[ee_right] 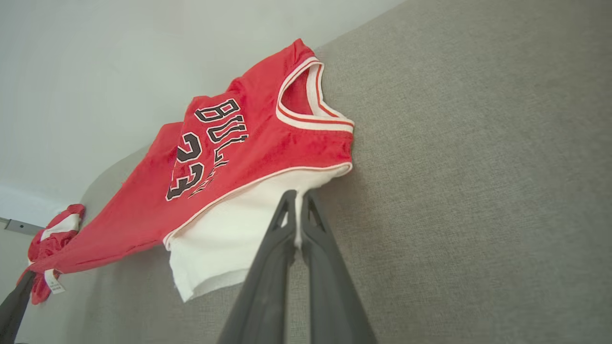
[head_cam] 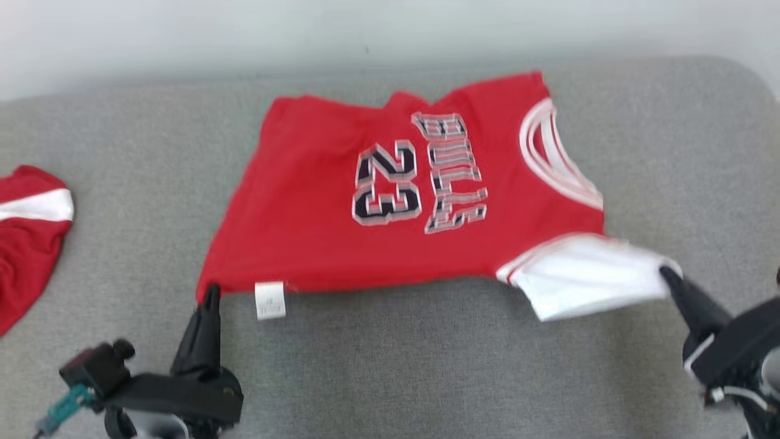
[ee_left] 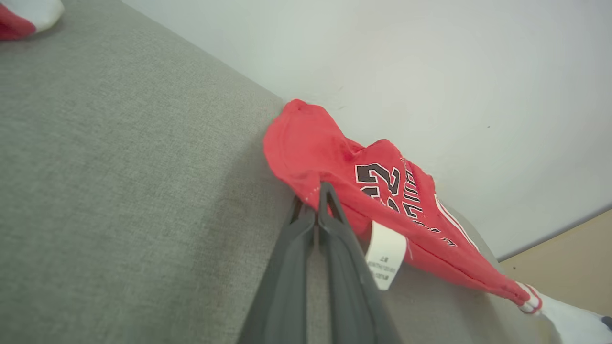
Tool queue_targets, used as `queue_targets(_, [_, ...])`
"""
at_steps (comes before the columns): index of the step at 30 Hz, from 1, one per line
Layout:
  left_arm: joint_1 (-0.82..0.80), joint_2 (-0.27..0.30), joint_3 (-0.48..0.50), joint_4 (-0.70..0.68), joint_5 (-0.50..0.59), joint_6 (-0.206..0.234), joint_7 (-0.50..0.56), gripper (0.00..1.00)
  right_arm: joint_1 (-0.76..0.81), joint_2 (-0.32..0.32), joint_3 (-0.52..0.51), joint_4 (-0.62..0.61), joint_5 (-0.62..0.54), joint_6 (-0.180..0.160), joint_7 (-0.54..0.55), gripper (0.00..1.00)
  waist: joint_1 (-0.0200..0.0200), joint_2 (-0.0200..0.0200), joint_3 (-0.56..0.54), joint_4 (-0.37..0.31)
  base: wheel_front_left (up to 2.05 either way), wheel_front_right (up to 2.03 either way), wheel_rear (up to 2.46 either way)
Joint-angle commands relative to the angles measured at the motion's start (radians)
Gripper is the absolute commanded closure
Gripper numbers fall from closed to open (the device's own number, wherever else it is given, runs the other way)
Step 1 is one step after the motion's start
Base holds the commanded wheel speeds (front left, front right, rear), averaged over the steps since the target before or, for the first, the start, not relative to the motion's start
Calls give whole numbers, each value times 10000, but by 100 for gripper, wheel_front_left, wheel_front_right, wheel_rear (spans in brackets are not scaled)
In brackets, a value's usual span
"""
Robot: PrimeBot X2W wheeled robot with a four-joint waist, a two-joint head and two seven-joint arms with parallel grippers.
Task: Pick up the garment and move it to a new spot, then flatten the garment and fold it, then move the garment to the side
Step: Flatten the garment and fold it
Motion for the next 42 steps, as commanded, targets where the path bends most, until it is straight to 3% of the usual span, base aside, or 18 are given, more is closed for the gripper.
queue_targets(1, [273,-64,61,-20,-25,29,-60,100,360,202,-188,-194,-307,10,301,100,5,2,-542,69,0,0,0])
queue_targets(6, [1104,-327,132,-116,231,195,-97,100,1372,855,-693,-878,-1294,10,1439,100,5,2,-930,103,0,0,0])
queue_targets(11, [1854,-506,198,-357,480,469,-104,100,2043,1065,-1046,-1157,-1684,10,2268,100,5,2,-1200,127,0,0,0])
queue_targets(24, [3508,-368,6,-947,668,1110,239,100,2783,1121,-1558,-902,-2094,10,2462,100,5,2,-1561,223,0,0,0])
queue_targets(35, [2975,-304,53,-1563,625,1266,443,100,1983,1121,-1177,-894,-2063,10,1043,100,5,2,-1536,265,0,0,0])
queue_targets(42, [1727,-99,192,-1685,454,1045,786,100,-31,917,-112,-776,-2014,10,243,100,5,2,-1124,51,0,0,0])
